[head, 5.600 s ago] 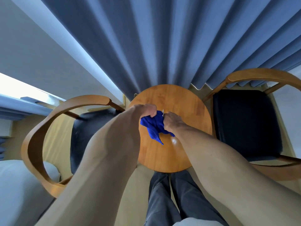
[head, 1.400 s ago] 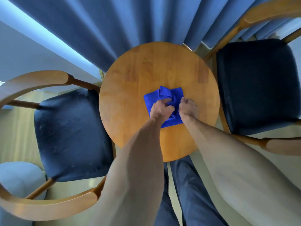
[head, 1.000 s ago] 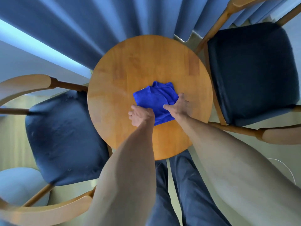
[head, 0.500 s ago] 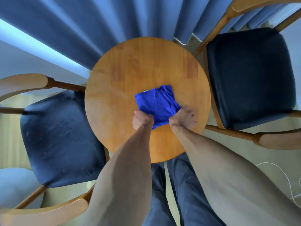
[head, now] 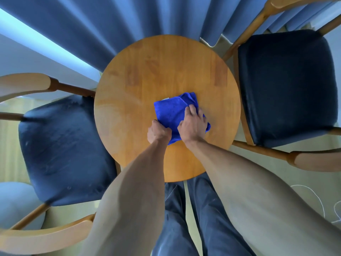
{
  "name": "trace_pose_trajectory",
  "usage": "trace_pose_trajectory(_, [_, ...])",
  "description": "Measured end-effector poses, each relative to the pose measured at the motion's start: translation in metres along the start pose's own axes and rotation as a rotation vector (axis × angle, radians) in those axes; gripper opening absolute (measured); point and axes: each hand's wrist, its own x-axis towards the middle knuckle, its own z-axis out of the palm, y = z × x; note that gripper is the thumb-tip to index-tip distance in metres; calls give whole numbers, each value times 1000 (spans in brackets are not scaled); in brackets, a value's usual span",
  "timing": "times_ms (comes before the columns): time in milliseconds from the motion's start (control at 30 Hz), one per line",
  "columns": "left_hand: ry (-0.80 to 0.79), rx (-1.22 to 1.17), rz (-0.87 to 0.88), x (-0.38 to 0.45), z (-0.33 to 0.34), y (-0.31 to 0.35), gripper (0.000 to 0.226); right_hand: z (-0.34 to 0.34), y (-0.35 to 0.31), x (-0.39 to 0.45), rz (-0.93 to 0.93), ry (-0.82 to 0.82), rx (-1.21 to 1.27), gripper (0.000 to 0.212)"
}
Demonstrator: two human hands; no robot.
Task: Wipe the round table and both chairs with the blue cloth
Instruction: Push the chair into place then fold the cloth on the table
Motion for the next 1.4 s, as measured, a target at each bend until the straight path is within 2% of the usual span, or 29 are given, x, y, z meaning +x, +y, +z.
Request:
trace_pose_trajectory(100, [17, -7, 18, -9, 2, 0, 21, -3, 2, -2, 26, -26, -21, 38])
trace_pose_trajectory(200, [22, -57, 11, -13, 6, -6, 20, 1, 2, -12, 85, -63, -43, 52])
trace_pose_trajectory(300, [24, -67, 33, -14, 12, -15, 18, 10, 8, -21, 317, -111, 116, 69])
trace_pose_trajectory(367, [5, -20, 91, -12, 12, -21, 23, 16, 14, -27, 390, -120, 216, 70])
trace_pose_trajectory(433, [-24, -27, 143, -8, 9, -26, 24, 15, 18, -31, 365, -62, 288, 67])
trace_pose_trajectory(500, [-40, -102, 149, -5, 5, -27, 21, 7, 20, -27, 494, -53, 424, 57])
trace_pose_trajectory(567, [-65, -234, 120, -3, -1, -25, 23, -3, 16, -21, 685, -159, 495, 41])
trace_pose_trajectory(600, [-82, -292, 106, -4, -6, -23, 22, -9, 11, -19, 704, -205, 470, 31])
trace_pose_trajectory(667, [-66, -354, 78, -8, -15, -18, 14, -17, -2, -17, 639, -235, 455, 21])
trace_pose_trajectory(733, [27, -405, 58, -13, -25, -11, 22, -26, -18, -17, 585, -219, 540, 24])
trace_pose_trajectory(833, [161, -489, 99, -20, -42, 4, 31, -39, -37, -17, 468, -98, 667, 14])
trace_pose_trajectory(933, [230, -618, 135, -21, -58, 12, 43, -46, -50, -11, 354, -20, 707, 16])
trace_pose_trajectory(1033, [256, -629, 116, -20, -64, 8, 36, -47, -54, -6, 283, 23, 692, 18])
trace_pose_trajectory(1133, [79, -495, 4, -19, -56, -6, 25, -41, -51, -9, 327, -37, 552, 43])
trace_pose_trajectory(1200, [-57, -267, -69, -20, -48, -21, 20, -32, -46, -13, 321, -116, 356, 68])
trace_pose_trajectory(1233, [-62, -113, -79, -20, -45, -27, 20, -26, -44, -14, 248, -114, 210, 77])
trace_pose_trajectory(1300, [63, 144, -24, -17, -40, -35, 28, -15, -40, -15, -40, -23, -54, 79])
trace_pose_trajectory(1367, [180, 284, 152, -8, -34, -40, 49, -9, -41, -14, -332, -35, -155, 70])
trace_pose_trajectory(1400, [181, 350, 255, -4, -32, -40, 63, -4, -41, -12, -405, -79, -183, 67])
